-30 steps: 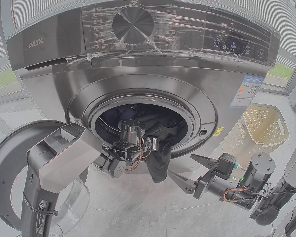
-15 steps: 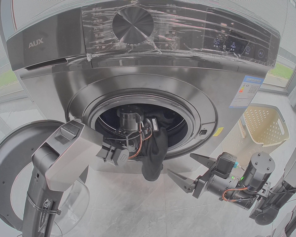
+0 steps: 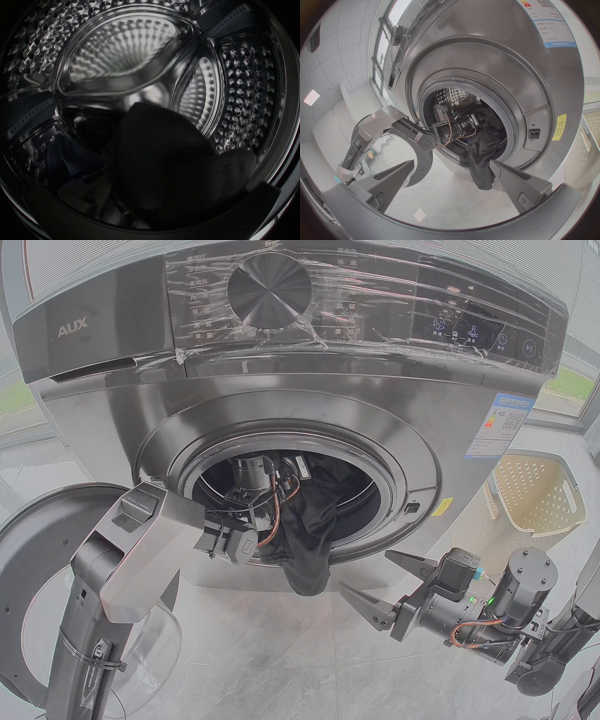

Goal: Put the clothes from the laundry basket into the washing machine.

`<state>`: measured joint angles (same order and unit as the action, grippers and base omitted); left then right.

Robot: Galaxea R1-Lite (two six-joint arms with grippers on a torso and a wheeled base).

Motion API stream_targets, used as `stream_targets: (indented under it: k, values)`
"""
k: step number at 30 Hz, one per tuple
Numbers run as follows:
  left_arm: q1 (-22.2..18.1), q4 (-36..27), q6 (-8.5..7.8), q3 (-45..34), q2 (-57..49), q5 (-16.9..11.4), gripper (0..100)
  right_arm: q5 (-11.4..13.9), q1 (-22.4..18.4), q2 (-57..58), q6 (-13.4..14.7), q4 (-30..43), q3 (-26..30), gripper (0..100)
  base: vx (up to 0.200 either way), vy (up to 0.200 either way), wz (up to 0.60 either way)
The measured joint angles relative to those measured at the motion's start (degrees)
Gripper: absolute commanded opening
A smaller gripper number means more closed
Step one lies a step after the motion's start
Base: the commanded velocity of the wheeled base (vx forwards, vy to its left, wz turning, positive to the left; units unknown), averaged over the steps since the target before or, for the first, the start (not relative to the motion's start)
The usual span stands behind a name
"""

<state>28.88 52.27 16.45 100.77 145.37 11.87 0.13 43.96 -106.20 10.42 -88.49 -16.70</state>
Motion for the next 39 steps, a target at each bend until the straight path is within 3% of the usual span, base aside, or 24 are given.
stream_targets:
  k: [7, 15, 21, 22, 32, 35, 39]
  values:
    - [1.3, -2.6, 0.17, -10.2, -3.1, -2.1, 100, 0.0, 0.0, 0.0, 0.0, 0.0, 0.0, 100, 0.000, 0.000, 0.00]
    - [3.4, -7.1, -3.50, -23.0, -7.9, -4.1, 100, 0.0, 0.0, 0.0, 0.0, 0.0, 0.1, 100, 0.000, 0.000, 0.00]
    - [3.6, -7.3, -4.29, -24.7, -8.3, -4.3, 100, 0.0, 0.1, 0.0, 0.0, 0.0, 0.1, 100, 0.000, 0.000, 0.00]
    - [3.5, -7.2, -4.49, -24.7, -8.2, -4.3, 0, 0.0, 0.1, 0.0, 0.0, 0.0, 0.1, 100, 0.000, 0.000, 0.00]
    - [3.3, -7.0, -4.82, -23.0, -6.5, -4.3, 0, -0.1, 0.1, 0.2, -0.1, 0.0, -0.1, 100, 0.000, 0.000, 0.00]
    - [3.1, -6.8, -4.08, -20.7, -6.3, -4.3, 0, 0.0, 0.1, 0.2, -0.1, 0.0, -0.1, 100, 0.000, 0.000, 0.00]
    - [2.8, -5.9, -1.95, -16.7, -6.2, -3.8, 0, 0.0, 0.1, 0.2, -0.1, 0.0, -0.2, 100, 0.000, 0.000, 0.00]
